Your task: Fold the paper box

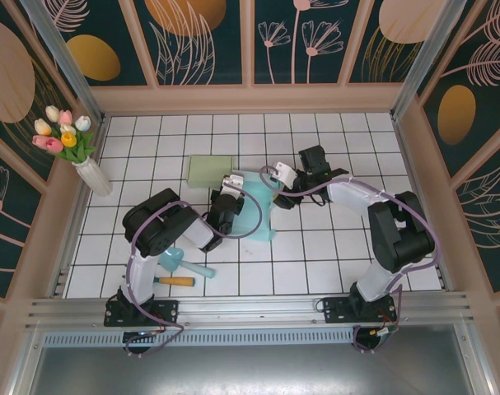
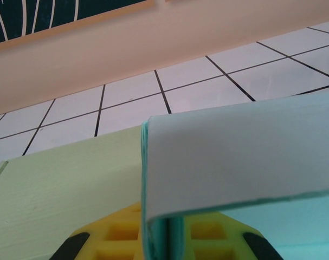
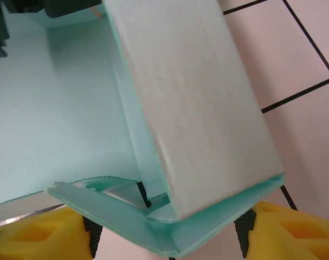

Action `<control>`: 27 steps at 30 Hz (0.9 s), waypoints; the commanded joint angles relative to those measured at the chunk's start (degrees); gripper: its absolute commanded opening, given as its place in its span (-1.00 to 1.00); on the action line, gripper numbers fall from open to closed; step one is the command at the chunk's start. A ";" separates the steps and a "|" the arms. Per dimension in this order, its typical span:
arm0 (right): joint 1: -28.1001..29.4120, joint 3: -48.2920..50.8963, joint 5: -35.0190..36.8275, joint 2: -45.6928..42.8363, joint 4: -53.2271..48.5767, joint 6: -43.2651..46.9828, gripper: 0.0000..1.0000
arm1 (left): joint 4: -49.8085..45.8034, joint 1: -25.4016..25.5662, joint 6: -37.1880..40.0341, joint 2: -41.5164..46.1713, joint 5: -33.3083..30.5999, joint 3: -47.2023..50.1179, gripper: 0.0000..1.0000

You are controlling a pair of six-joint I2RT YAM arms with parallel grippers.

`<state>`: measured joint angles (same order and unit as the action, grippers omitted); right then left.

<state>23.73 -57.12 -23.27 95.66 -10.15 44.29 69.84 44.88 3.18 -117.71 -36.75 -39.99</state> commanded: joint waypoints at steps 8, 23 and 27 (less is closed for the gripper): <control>0.93 1.00 7.29 2.15 11.84 -5.96 0.18 | -5.01 0.29 2.68 -1.82 1.21 -0.17 -0.77; 3.65 4.35 15.50 0.22 20.07 -20.38 0.07 | -5.38 0.27 2.48 -1.99 0.65 -0.53 -0.76; 4.03 6.32 15.45 -0.59 22.96 -27.46 0.01 | -5.76 0.25 2.17 -1.97 0.32 -0.66 -0.76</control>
<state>27.11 -52.14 -9.37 96.60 5.43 25.10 69.63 44.53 3.16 -117.93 -38.41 -40.58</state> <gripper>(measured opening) 0.508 0.118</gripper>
